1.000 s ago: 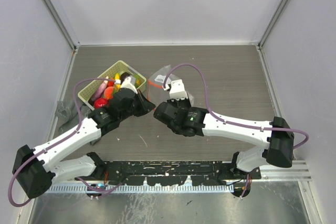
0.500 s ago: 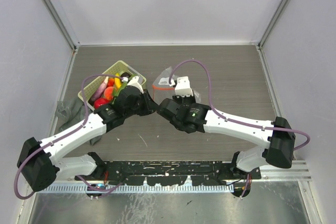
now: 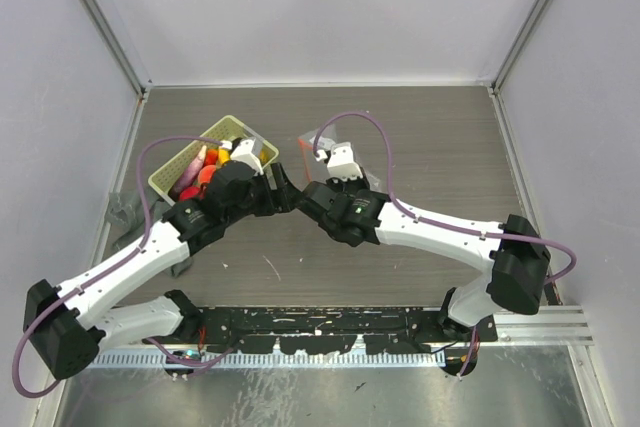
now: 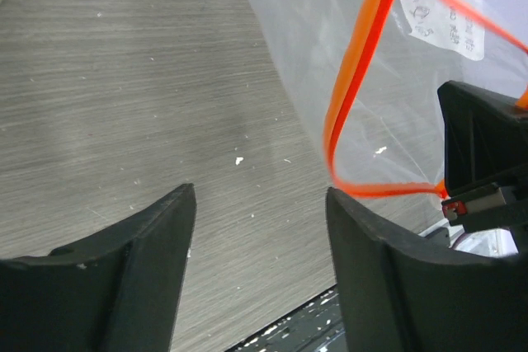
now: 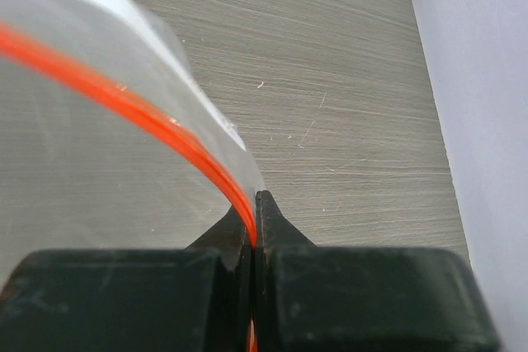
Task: Place the food in the zip-top bag and seal the zipper
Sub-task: Open the zipper of the food storage bag.
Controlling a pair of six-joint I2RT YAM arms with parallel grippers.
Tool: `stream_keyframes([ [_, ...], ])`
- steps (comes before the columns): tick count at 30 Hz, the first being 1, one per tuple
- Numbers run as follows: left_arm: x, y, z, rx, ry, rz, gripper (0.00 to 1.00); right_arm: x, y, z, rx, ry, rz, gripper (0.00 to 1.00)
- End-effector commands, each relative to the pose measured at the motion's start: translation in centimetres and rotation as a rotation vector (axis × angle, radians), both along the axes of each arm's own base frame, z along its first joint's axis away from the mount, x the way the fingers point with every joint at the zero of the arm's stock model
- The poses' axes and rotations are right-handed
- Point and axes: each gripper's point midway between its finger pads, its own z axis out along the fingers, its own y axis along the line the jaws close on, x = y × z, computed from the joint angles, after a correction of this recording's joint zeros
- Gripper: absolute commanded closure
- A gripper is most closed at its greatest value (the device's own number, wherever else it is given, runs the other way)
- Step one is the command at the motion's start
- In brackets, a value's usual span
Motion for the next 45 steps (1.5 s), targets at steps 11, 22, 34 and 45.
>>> stream_keyframes([
  [11, 0.4, -0.9, 3.0, -0.139, -0.028, -0.049, 0.06, 1.4, 2.6, 0.4, 0.107, 0.031, 0.066, 0.99],
  [22, 2.7, -3.9, 1.6, -0.216, 0.045, -0.028, 0.20, 1.3, 3.9, -0.1, 0.153, 0.060, 0.109, 0.96],
  [34, 4.0, -4.1, -0.1, -0.192, 0.064, 0.008, 0.91, 1.1, 5.0, 0.1, 0.198, 0.085, 0.158, 0.94],
  [45, 3.7, -3.9, -1.0, -0.086, 0.122, -0.039, 1.00, 0.3, 5.2, 1.0, 0.200, 0.062, 0.332, 0.81],
])
